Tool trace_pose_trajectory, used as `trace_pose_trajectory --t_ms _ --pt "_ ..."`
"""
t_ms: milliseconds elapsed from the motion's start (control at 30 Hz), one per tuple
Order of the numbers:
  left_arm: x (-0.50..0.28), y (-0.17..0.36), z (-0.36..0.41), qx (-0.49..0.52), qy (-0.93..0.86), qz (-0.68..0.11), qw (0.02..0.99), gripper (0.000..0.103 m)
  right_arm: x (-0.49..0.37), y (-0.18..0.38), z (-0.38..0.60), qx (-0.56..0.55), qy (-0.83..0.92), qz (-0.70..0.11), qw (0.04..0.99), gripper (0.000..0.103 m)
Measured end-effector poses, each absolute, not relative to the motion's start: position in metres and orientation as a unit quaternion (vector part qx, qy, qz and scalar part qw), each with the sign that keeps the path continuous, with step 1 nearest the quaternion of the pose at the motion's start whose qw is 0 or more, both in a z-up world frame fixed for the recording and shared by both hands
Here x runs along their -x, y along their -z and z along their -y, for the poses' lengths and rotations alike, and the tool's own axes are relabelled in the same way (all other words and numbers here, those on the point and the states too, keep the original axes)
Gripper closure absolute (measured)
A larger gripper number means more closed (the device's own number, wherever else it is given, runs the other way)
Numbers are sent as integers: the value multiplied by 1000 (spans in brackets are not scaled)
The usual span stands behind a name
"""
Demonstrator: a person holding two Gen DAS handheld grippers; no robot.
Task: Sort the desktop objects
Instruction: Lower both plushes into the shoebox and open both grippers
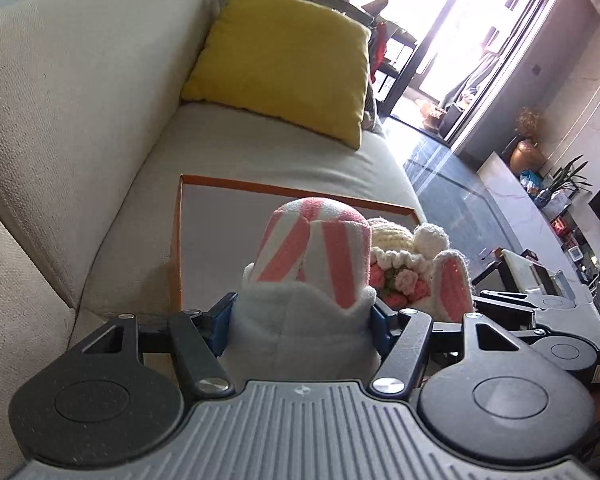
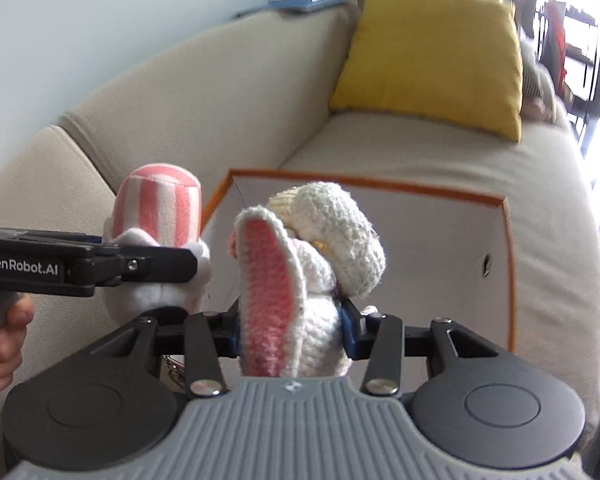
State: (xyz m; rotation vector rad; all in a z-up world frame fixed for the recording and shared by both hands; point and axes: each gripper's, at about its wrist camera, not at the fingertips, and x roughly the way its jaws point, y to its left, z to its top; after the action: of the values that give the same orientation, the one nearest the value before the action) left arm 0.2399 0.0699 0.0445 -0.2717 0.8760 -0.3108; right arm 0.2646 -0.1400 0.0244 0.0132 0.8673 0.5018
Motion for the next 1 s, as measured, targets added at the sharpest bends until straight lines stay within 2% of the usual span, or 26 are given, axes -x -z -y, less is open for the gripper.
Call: trace_pose_trajectory --t_ms 300,533,800,933,1000 --pt "-264 9 -39 45 118 -519 846 26 -317 48 138 -48 -220 -525 820 56" --pt "-273 16 -10 -33 105 -561 821 23 -326 68 138 -78 -226 -564 791 56" --pt "-269 17 2 -76 110 -552 823 21 -334 79 138 -95 -224 -579 778 52" --pt "-263 13 -6 -51 124 -540 831 20 -331 78 137 -81 -228 -575 781 45" --pt "-257 6 -12 -30 130 -526 840 20 -328 72 135 -71 -231 -572 784 44"
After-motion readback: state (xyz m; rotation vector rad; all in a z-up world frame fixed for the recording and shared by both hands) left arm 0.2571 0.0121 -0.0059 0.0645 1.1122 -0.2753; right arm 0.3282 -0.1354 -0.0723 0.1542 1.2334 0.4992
